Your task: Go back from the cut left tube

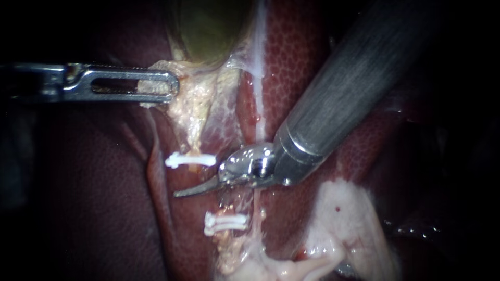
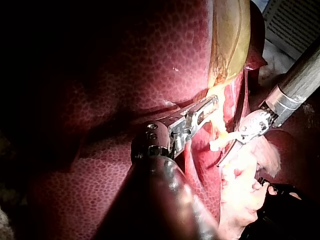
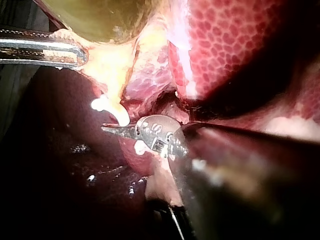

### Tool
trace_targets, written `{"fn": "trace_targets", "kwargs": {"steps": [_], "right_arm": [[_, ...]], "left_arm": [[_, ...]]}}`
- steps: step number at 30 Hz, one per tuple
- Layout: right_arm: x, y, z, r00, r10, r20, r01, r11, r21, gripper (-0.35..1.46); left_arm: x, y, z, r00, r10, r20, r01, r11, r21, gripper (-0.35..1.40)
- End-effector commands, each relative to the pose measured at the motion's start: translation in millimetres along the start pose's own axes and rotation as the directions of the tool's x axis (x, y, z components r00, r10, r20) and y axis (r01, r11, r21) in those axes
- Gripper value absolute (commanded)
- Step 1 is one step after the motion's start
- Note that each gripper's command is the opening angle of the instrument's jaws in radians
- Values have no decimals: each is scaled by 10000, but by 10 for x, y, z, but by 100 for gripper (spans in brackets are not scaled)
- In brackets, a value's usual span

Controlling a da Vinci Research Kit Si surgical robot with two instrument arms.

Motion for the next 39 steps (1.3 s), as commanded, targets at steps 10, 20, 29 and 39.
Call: {"fn": "trace_targets", "kwargs": {"steps": [10, 20, 29, 39], "right_arm": [[6, -3, 4, 9986, 16, -523, -11, 10000, 95, 115], [7, -5, 7, 9978, -231, -627, 237, 9997, 86, 138], [-11, -23, -20, 9963, -624, -585, 633, 9979, 143, 143], [-32, -39, -84, 9937, -964, -575, 930, 9940, -578, 143]], "left_arm": [[0, 0, 0, 10000, 2, 0, -2, 10000, 4, -35], [0, 0, 0, 10000, 2, -1, -2, 10000, 6, -35], [0, 1, -1, 10000, 4, -4, -4, 10000, 11, -35], [0, 3, -1, 10000, 8, -11, -8, 10000, 23, -35]]}}
